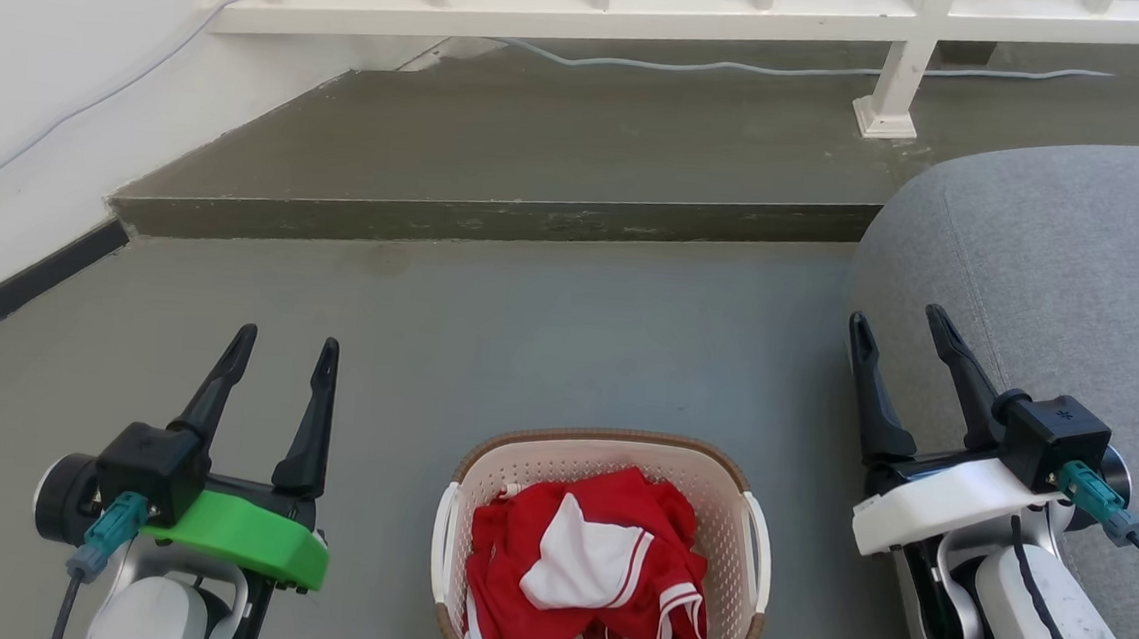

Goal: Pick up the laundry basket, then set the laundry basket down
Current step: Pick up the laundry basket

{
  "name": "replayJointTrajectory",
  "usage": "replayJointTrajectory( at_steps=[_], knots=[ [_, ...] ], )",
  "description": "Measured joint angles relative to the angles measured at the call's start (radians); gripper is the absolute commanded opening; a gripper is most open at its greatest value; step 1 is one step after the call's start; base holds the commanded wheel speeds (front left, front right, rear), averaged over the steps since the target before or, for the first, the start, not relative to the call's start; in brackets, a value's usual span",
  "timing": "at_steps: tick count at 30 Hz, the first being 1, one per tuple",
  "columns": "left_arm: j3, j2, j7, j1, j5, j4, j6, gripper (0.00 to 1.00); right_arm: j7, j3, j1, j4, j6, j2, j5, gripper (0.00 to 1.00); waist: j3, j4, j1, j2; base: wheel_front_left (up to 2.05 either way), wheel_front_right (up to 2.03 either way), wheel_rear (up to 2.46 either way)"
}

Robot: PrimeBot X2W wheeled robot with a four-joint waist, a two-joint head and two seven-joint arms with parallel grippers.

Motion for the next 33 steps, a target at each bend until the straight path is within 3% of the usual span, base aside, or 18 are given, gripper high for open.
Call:
replayJointTrajectory(
  at_steps=[19, 33],
  knots=[
    [0.043, -0.013, 0.000, 0.000, 0.012, 0.022, -0.007, 1.00, 0.000, -0.015, 0.000, -0.005, 0.001, 0.024, -0.016, 1.00, 0.030, -0.008, 0.0000, 0.0000, 0.00, 0.00, 0.00],
    [0.068, -0.032, 0.000, -0.012, -0.033, 0.022, -0.016, 1.00, 0.000, -0.020, 0.000, -0.012, -0.001, 0.053, -0.029, 1.00, 0.118, -0.027, 0.0000, 0.0000, 0.00, 0.00, 0.00]
  ],
)
